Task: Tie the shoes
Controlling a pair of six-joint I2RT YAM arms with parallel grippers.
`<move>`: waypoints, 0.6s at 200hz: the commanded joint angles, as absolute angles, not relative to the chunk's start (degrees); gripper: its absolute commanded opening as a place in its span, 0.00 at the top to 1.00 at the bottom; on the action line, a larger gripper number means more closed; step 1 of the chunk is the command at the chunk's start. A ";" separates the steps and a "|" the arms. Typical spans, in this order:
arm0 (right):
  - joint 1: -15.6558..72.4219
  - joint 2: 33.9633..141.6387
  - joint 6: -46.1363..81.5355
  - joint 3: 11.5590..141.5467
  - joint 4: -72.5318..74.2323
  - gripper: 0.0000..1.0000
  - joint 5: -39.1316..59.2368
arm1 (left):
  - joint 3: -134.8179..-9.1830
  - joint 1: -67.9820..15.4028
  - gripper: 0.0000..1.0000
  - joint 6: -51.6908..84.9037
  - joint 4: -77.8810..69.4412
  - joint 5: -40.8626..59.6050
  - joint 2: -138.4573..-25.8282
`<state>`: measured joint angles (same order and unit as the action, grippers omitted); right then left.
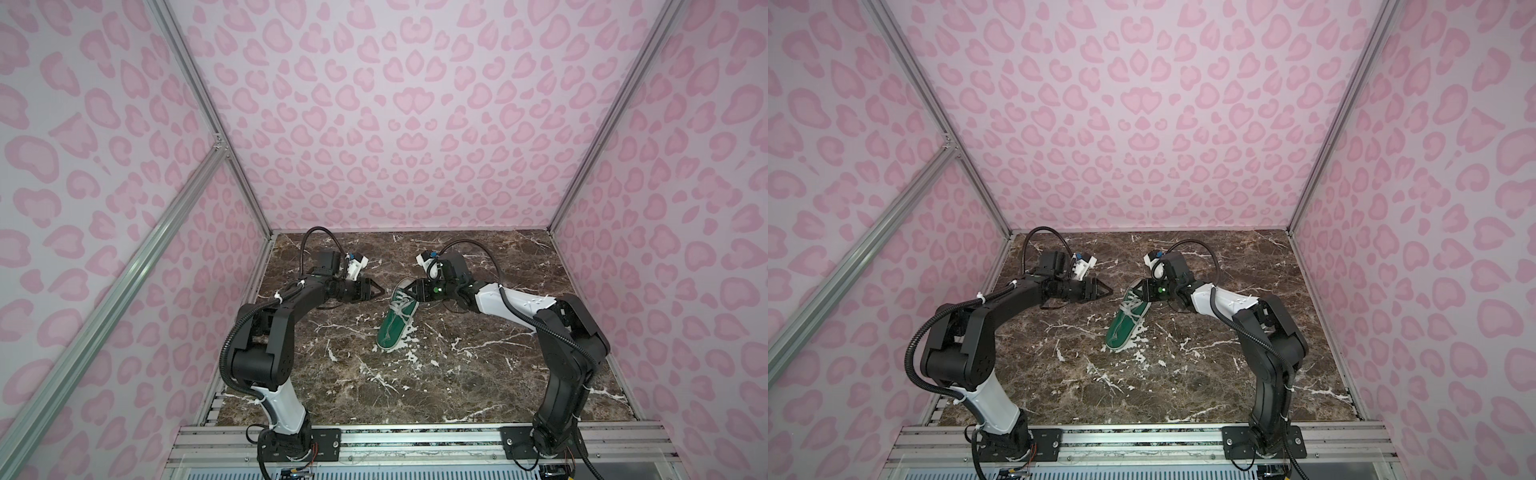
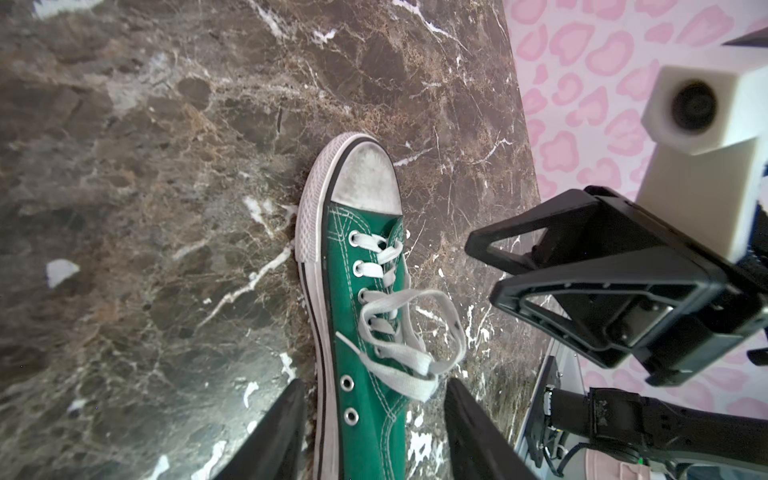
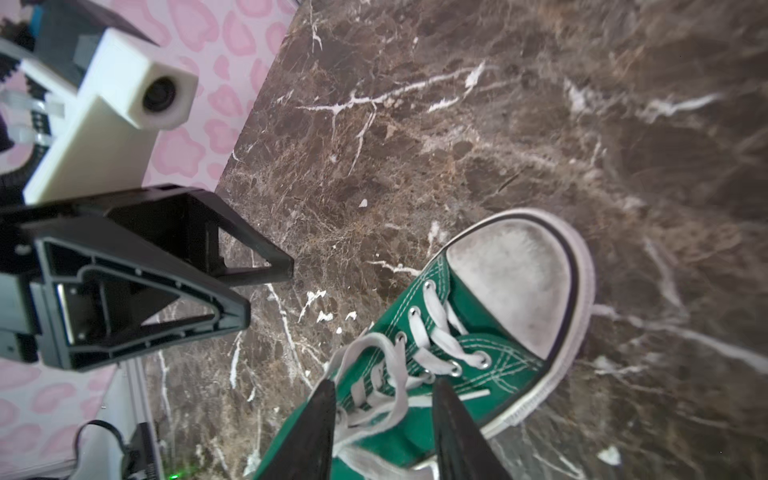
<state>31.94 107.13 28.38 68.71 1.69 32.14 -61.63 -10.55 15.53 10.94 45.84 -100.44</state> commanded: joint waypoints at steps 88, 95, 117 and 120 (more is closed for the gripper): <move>32.68 111.58 46.50 69.66 6.45 0.58 40.96 | -46.70 -14.99 0.43 22.41 1.05 47.41 -95.50; 32.70 112.02 46.71 70.36 6.97 0.58 41.56 | -45.79 -15.61 0.43 23.00 0.17 47.11 -94.99; 33.27 112.91 47.01 72.39 7.76 0.58 43.07 | -42.54 -17.18 0.43 26.35 -4.41 46.67 -93.75; 33.39 113.11 47.02 72.73 7.81 0.58 43.41 | -42.25 -17.42 0.43 26.58 -4.71 46.75 -93.65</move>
<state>32.77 111.96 44.99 71.11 3.46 39.97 -44.53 -16.25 22.98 1.43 46.52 -94.80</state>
